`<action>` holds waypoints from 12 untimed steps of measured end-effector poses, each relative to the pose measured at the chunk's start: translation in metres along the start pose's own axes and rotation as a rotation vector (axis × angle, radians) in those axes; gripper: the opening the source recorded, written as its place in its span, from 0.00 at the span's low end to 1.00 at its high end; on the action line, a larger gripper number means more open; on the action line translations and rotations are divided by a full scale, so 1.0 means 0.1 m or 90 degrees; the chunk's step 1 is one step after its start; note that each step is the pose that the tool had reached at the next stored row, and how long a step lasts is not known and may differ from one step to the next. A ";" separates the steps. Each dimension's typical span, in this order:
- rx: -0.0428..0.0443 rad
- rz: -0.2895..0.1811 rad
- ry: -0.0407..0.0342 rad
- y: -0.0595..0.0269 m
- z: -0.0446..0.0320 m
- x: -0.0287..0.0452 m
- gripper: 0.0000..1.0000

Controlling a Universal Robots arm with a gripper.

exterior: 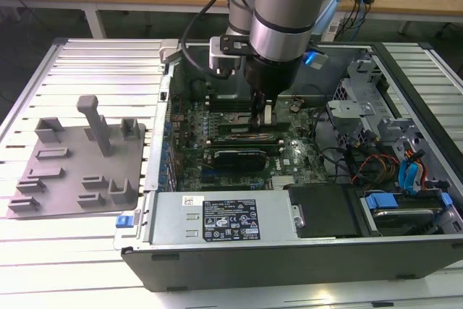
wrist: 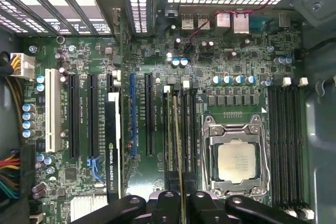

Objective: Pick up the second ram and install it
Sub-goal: 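Insert the second ram into the second slot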

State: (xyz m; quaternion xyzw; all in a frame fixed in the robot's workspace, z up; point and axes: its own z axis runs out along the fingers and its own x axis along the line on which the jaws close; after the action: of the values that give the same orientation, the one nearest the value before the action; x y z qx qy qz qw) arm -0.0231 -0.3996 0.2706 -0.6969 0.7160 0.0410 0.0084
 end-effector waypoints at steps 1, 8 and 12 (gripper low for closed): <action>0.0000 0.000 0.0000 -0.001 0.012 0.001 0.11; 0.0000 0.000 0.0000 -0.004 0.093 0.007 0.11; 0.0000 0.000 0.0000 -0.008 0.175 0.011 0.11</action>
State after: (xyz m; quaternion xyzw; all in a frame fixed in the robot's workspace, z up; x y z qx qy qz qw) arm -0.0231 -0.3996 0.2531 -0.6968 0.7160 0.0410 0.0084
